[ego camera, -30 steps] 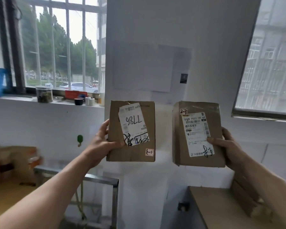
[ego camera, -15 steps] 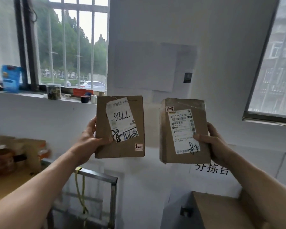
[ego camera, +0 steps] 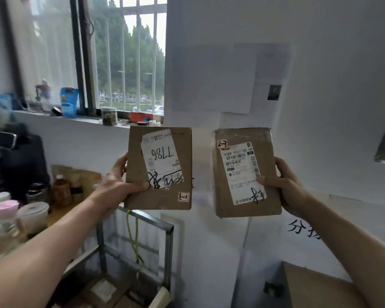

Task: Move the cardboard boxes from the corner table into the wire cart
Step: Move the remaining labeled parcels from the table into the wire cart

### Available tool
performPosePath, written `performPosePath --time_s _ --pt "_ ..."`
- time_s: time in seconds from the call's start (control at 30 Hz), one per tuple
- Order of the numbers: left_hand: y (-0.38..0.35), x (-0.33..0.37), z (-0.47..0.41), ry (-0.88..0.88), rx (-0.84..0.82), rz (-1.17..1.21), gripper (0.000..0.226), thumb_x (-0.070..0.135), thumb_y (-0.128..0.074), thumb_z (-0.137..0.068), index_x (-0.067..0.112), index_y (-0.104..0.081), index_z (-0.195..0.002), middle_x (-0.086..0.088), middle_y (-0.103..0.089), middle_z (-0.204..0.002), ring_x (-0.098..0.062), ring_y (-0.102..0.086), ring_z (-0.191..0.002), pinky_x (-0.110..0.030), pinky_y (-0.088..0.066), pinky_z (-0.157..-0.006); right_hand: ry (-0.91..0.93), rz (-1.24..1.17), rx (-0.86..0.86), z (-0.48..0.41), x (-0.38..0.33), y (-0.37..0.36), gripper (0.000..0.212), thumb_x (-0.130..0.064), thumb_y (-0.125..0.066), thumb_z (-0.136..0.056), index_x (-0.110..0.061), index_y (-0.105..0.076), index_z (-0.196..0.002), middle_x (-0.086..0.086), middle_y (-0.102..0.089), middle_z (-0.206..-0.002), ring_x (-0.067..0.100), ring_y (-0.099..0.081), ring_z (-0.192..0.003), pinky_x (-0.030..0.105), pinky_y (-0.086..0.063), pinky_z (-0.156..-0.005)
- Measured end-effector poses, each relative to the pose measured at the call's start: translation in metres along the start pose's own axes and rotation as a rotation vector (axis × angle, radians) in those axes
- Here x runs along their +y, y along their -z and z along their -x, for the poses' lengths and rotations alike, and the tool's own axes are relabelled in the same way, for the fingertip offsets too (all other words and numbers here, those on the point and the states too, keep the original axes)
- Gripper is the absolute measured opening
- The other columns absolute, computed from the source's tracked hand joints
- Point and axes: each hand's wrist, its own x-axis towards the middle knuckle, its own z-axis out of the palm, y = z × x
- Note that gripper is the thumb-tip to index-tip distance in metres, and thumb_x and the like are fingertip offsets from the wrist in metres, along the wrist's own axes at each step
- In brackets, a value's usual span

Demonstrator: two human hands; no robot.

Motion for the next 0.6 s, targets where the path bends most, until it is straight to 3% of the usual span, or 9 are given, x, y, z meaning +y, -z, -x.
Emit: performPosePath --time_s 0.13,0.3,0.4,0.6 --pt "0.016 0.006 0.018 0.021 0.066 -0.067 0.122 0.033 -0.095 -0.039 0.042 -0.038 -0.147 -0.005 -0.061 -0.129 -0.028 -0.069 -0.107 -0.052 -0.059 -0.087 -0.005 -0.015 -0.061 -0.014 0.010 -0.011 0.074 -0.026 -0.092 -0.053 -0.042 -0.061 -0.119 0.015 -0.075 -0.111 0.044 -0.073 -0.095 0.059 -0.060 -0.072" --pt "0.042 0.007 0.039 0.041 0.141 -0.093 0.124 0.027 -0.096 -0.042 0.037 -0.036 -0.151 -0.005 -0.068 -0.122 -0.021 -0.072 -0.103 -0.043 -0.060 -0.087 -0.023 -0.039 -0.131 -0.037 0.031 -0.044 0.074 -0.029 -0.093 -0.052 -0.047 -0.061 -0.116 0.011 -0.076 -0.111 0.041 -0.074 -0.096 0.057 -0.061 -0.073" --pt "0.060 0.001 0.049 0.054 0.193 -0.093 0.116 0.009 -0.096 -0.054 0.031 -0.036 -0.151 -0.009 -0.066 -0.125 -0.023 -0.071 -0.103 -0.041 -0.061 -0.084 -0.040 -0.058 -0.178 -0.051 0.050 -0.073 0.072 -0.026 -0.092 -0.055 -0.046 -0.061 -0.116 0.012 -0.075 -0.112 0.042 -0.074 -0.096 0.058 -0.061 -0.072" --pt "0.111 -0.023 0.064 0.069 0.260 -0.065 0.092 0.010 -0.084 -0.060 0.043 -0.045 -0.136 -0.004 -0.066 -0.119 -0.015 -0.072 -0.096 -0.030 -0.061 -0.074 -0.064 -0.038 -0.244 -0.079 0.081 -0.143 0.073 -0.021 -0.088 -0.061 -0.040 -0.054 -0.123 0.002 -0.076 -0.109 0.038 -0.074 -0.096 0.054 -0.062 -0.073"
